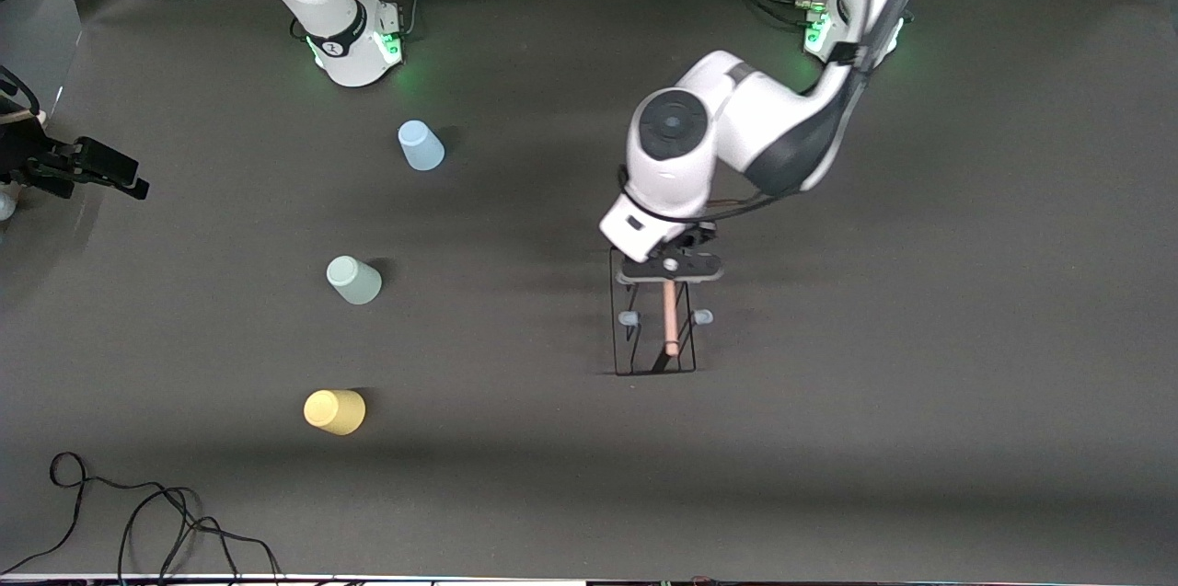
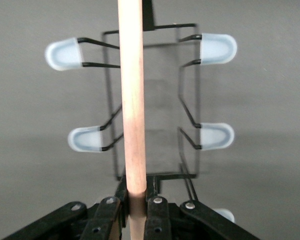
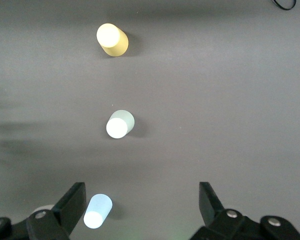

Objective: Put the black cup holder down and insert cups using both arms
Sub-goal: 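Carry the black holder with the left gripper to the table center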

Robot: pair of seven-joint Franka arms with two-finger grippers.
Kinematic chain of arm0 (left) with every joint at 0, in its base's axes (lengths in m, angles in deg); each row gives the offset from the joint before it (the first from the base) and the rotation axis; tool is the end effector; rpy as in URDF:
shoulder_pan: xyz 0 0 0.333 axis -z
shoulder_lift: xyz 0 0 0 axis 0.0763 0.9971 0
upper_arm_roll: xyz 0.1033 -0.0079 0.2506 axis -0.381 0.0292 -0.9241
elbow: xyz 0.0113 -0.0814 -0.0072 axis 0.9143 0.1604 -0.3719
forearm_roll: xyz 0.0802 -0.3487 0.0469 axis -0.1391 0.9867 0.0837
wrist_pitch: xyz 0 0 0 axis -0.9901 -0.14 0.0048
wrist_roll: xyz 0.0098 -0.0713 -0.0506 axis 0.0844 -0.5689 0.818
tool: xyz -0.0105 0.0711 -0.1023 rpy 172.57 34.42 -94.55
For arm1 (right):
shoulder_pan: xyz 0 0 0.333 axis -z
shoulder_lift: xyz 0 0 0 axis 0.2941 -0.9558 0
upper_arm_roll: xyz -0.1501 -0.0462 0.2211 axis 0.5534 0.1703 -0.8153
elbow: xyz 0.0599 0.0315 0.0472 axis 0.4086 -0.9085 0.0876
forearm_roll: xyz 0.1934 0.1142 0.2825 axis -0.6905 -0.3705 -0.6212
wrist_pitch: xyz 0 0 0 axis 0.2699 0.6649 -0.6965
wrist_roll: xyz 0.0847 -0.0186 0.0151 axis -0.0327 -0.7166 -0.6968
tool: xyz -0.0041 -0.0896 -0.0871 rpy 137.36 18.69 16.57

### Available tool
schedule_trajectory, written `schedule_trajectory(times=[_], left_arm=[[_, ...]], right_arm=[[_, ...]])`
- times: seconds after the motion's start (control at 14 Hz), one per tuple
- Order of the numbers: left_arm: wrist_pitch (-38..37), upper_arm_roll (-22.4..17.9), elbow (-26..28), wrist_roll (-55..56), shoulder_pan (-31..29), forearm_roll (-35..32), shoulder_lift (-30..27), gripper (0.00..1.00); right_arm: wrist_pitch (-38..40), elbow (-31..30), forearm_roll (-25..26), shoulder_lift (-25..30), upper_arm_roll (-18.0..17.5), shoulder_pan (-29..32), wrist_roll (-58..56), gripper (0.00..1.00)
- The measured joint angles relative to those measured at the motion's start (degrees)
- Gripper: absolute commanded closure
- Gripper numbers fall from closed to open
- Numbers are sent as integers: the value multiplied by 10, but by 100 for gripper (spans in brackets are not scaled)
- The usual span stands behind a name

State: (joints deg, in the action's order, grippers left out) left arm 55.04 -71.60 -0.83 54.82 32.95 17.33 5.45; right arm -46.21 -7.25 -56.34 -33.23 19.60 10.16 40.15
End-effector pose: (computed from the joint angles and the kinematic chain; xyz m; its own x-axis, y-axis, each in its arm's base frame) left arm 0.4758 -0.4191 0.3220 0.9999 0.0150 -0.0069 0.0147 -0.9990 -0.0424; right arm 0.5093 -0.0367 0.5521 0.9975 -0.0646 -0.0269 -0.0649 -0.9979 -0.0080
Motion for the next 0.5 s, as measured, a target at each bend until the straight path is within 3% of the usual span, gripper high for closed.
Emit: schedule_trajectory(times=[0.5], left_arm=[[15, -1, -1, 23, 52, -2, 20, 100]], right_arm=[[0, 0, 0, -1, 0, 0, 0, 0]])
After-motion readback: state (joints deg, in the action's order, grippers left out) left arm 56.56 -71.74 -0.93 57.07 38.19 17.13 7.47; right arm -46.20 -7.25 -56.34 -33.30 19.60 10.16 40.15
